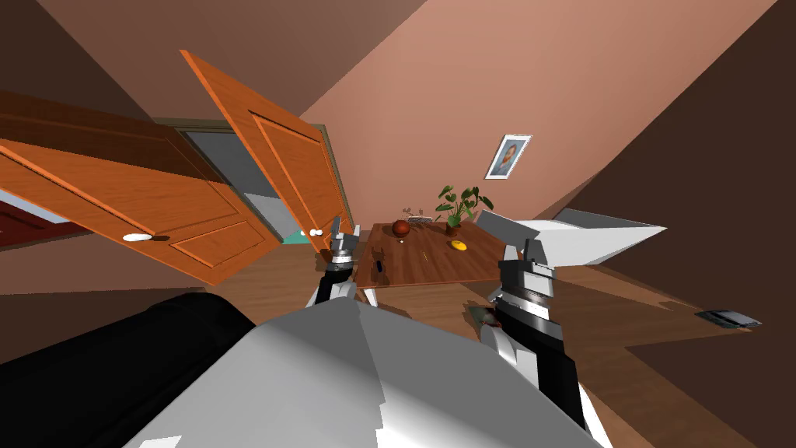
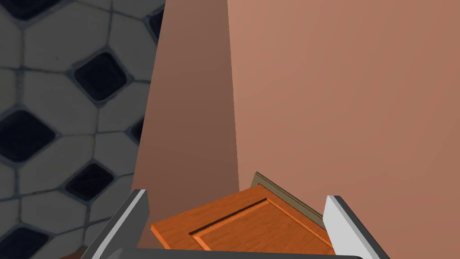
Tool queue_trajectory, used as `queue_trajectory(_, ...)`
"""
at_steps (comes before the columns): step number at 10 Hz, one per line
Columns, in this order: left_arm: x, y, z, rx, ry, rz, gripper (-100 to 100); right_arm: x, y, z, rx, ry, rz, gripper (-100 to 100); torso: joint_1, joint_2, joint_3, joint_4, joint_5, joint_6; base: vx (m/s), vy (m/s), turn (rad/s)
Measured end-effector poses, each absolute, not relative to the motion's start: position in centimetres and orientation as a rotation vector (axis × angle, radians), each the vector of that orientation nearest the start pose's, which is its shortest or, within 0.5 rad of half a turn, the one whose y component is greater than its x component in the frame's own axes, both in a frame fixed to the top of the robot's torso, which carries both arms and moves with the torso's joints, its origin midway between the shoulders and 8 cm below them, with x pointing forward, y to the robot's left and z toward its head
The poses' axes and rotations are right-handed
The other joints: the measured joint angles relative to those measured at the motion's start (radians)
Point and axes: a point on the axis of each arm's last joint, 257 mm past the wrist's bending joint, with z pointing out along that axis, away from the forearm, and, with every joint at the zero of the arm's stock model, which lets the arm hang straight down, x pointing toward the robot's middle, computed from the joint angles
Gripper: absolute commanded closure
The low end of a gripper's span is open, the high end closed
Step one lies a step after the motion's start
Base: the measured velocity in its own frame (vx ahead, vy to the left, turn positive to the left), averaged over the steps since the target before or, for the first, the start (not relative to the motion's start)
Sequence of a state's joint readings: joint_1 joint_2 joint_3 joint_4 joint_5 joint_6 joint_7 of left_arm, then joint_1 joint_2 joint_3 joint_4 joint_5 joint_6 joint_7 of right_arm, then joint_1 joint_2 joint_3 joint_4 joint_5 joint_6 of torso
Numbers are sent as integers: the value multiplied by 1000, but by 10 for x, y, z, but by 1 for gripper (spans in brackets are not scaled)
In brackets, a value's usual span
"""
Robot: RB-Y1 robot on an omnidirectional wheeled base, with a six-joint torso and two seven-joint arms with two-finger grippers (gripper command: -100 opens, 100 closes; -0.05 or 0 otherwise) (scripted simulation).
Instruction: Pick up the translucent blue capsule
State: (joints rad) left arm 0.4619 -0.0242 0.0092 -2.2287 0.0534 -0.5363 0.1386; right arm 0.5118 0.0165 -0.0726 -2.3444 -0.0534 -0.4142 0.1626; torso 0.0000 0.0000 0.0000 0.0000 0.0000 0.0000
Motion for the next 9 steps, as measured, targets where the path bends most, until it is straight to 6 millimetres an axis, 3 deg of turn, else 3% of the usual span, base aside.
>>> queue_trajectory(4, 358, 277, 9, -742, 585, -1529, -100, 338, -311, 34, 656, 628, 1102, 0, 9, 4, 2, 1, 2, 0, -49, 113, -94)
queue_trajectory(9, 380, 259, -22, -799, 726, -1634, -100, 338, -311, 34, 656, 628, 1102, 0, 9, 4, 2, 1, 2, 0, -67, 145, -137)
